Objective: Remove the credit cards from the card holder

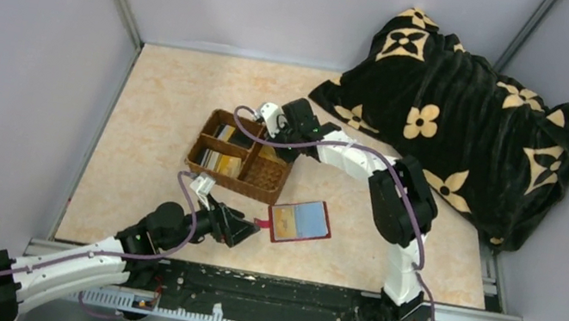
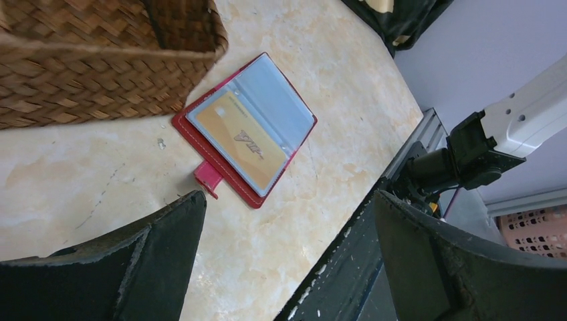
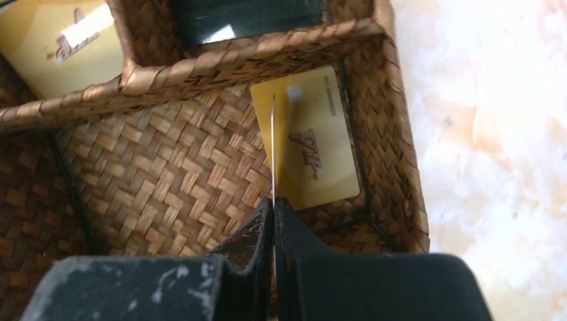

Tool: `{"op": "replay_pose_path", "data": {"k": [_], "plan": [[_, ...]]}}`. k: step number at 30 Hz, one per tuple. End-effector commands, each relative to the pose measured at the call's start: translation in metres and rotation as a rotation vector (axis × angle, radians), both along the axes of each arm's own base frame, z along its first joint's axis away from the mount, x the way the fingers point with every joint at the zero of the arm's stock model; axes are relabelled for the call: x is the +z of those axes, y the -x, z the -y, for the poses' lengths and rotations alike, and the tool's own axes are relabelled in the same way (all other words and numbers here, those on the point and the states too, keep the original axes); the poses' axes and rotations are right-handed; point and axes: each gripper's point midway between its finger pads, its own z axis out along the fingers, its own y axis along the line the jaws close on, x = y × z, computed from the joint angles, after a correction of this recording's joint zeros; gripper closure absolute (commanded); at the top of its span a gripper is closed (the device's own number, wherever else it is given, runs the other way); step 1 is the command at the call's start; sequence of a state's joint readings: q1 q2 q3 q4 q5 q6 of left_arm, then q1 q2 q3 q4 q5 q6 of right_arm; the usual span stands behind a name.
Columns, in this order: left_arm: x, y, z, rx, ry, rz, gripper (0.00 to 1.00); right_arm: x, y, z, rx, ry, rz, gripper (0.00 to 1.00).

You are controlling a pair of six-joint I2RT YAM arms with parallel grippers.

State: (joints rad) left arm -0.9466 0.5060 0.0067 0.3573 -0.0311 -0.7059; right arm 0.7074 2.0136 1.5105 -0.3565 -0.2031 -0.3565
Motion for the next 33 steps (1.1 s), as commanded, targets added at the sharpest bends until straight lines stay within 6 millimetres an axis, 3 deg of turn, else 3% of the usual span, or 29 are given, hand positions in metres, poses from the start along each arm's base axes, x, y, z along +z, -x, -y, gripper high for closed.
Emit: {"op": "replay_pose_path", "data": {"k": [1, 6, 13, 24, 33], "plan": [[-0.009, -0.006, -0.006, 0.038, -0.027, 0.018, 0.00, 0.042, 0.010, 0.013, -0.029, -0.037, 0.085, 1.00], [-0.006, -0.009, -0.005, 0.047, -0.021, 0.027, 0.00, 0.055, 0.031, 0.023, -0.042, -0.099, 0.086, 1.00], [-0.006, -0.009, 0.000, 0.030, -0.020, 0.022, 0.00, 0.080, 0.025, 0.017, -0.030, -0.123, 0.115, 1.00], [-0.008, -0.009, -0.012, 0.071, -0.031, 0.022, 0.00, 0.058, 0.012, 0.022, -0.041, 0.003, 0.085, 1.00], [-0.012, -0.010, -0.020, 0.097, -0.042, 0.024, 0.00, 0.052, 0.004, 0.031, -0.064, 0.090, 0.077, 1.00]]}}
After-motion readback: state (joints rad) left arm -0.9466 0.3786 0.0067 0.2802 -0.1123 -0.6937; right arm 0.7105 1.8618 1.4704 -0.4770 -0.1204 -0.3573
